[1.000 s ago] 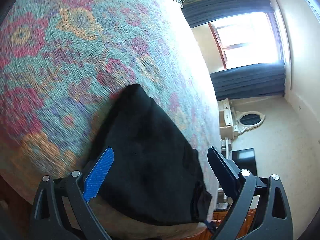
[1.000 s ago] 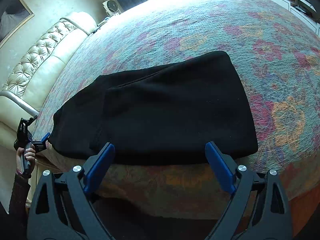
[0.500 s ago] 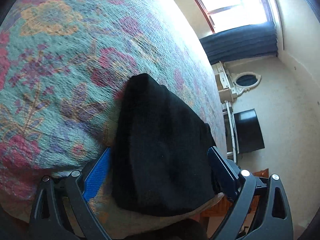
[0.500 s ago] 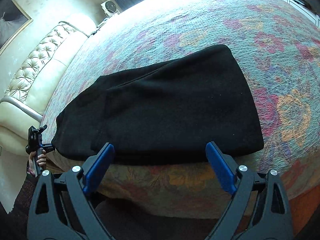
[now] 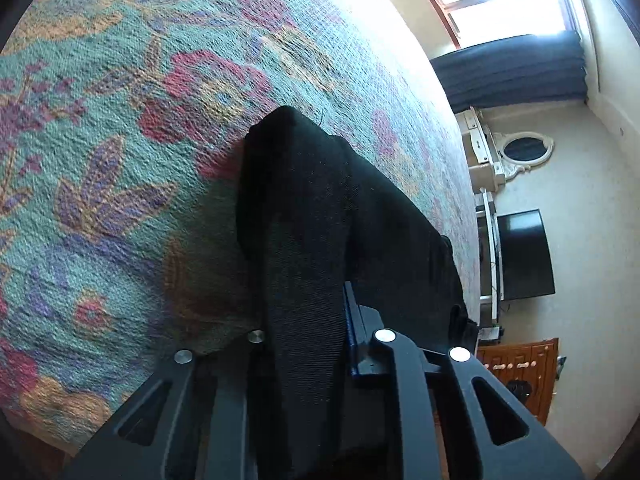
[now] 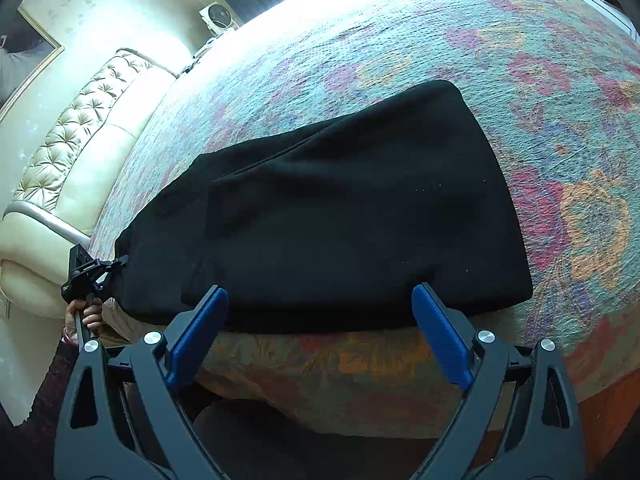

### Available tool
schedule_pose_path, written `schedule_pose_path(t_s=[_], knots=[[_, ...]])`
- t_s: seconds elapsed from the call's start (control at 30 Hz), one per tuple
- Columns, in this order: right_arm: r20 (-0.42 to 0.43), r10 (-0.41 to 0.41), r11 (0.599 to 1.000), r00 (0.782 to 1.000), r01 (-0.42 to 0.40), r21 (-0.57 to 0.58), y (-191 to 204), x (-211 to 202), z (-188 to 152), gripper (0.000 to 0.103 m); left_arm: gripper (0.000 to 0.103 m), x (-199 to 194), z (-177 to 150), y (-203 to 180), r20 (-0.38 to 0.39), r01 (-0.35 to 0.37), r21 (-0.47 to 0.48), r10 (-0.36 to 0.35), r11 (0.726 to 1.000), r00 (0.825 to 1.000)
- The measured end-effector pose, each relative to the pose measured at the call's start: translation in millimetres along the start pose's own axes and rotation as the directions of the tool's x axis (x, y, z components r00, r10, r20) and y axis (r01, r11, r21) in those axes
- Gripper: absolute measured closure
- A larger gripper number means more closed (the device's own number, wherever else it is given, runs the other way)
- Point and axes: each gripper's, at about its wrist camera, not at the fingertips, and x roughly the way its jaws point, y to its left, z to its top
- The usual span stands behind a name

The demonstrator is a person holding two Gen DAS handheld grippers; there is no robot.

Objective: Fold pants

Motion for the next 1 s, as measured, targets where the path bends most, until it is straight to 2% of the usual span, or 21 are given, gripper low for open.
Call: schedule_pose_path(t_s=[0.1, 0.17, 0.33, 0.47, 0.6, 0.8, 0.83, 1.0], knots=[[0.012, 0.008, 1.0, 1.0, -0.008, 0.006, 0, -3, 0, 0.01, 0.088, -5, -2, -33, 0.032, -0.057, 0.081, 0.055, 0.995, 0.998], [0.021, 0.017, 1.0, 1.0, -0.017, 0.012, 0, -4, 1, 0.01, 0.088, -10, -5, -62, 0.046, -0.063, 0.134, 0.058, 0.989, 0.997], [0.039, 0.046, 0.999, 0.998, -0.047, 0.004, 5, -11, 2, 0.01, 0.088, -23, -17, -158, 0.066, -0.006, 0.291, -0.014, 0.957, 0.998], [0.076, 0.067, 0.998, 0.995, -0.067, -0.01, 14, -21, 2, 0.01, 0.088, 4, -34, -246, 0.034, 0.047, 0.38, -0.064, 0.924, 0.997], [0.116, 0.082, 0.997, 0.99, -0.081, -0.007, 16, -31, 3, 0.01, 0.088, 52, -62, -319, -0.02, 0.047, 0.482, -0.042, 0.875, 0.999], [0.184, 0.065, 0.997, 0.981, -0.072, 0.031, 8, -47, 5, 0.01, 0.088, 157, -108, -373, -0.115, 0.023, 0.576, 0.053, 0.817, 0.992], [0.2, 0.061, 0.996, 0.978, -0.072, 0.048, 4, -50, 6, 0.01, 0.088, 174, -115, -375, -0.129, 0.014, 0.583, 0.075, 0.813, 0.989], [0.232, 0.048, 0.983, 0.972, -0.088, 0.162, -20, -57, 7, 0.01, 0.088, 248, -138, -360, -0.196, -0.041, 0.554, 0.178, 0.831, 0.964]])
